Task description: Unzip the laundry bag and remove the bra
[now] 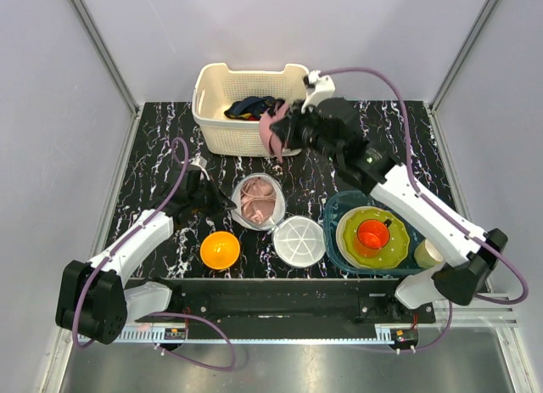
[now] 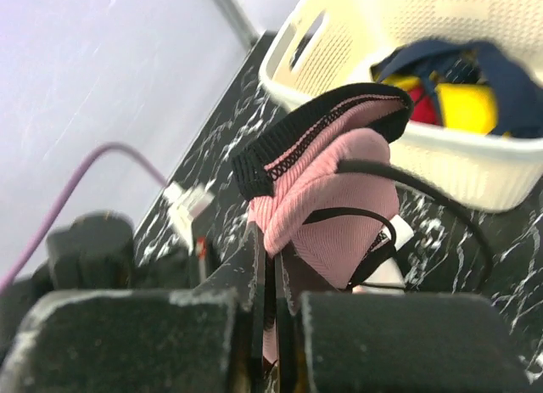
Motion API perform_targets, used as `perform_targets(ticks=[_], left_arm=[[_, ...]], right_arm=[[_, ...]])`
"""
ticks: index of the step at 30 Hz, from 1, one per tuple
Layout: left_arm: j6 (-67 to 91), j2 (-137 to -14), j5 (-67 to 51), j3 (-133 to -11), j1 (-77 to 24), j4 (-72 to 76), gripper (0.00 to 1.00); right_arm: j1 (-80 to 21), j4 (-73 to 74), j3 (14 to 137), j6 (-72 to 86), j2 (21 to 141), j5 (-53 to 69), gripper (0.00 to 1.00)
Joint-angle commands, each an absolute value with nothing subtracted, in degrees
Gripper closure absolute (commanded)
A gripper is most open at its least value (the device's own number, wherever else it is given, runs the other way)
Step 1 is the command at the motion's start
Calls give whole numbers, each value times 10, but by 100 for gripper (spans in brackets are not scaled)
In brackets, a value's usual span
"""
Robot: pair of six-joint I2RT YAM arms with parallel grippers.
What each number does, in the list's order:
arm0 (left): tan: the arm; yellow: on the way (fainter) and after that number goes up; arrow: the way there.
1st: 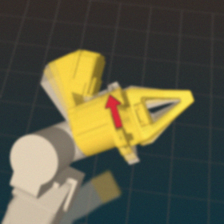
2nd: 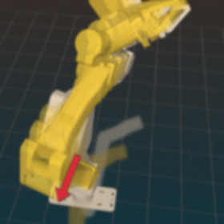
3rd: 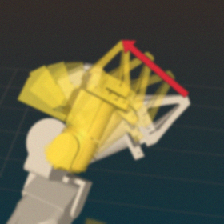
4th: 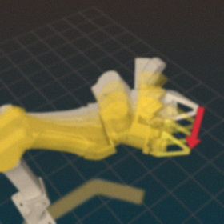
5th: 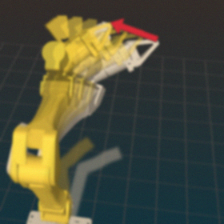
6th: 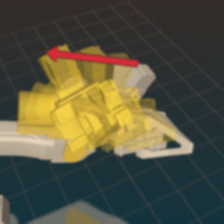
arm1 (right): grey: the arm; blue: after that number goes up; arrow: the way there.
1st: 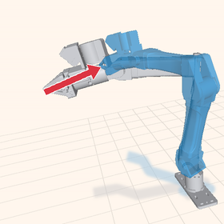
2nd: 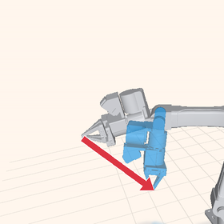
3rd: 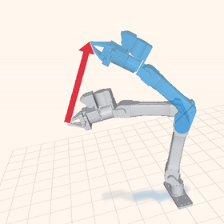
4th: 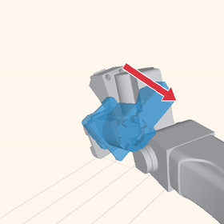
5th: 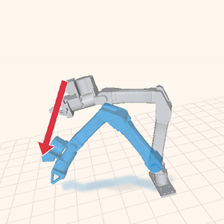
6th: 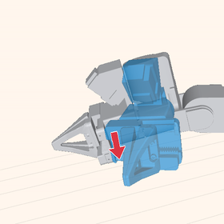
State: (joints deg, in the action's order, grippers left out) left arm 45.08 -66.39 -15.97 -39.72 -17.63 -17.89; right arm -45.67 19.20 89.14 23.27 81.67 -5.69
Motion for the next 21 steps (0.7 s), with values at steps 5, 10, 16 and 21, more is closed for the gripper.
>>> perform_targets(ticks=[5, 10, 16, 21], left_arm=[[450, -657, -178, -405, -173, -176, 100], [453, -631, -182, -408, -173, -191, 100], [438, -618, -180, -410, -173, -211, 100], [426, -632, -192, -408, -173, -203, 100]], right_arm=[[-365, 154, 1111, 200, 1005, -83, 100], [-321, 226, 1367, 201, 1230, -76, 86], [-322, 590, 1799, 206, 1440, -49, 11], [-366, 545, 1425, 188, 1235, -71, 14]])
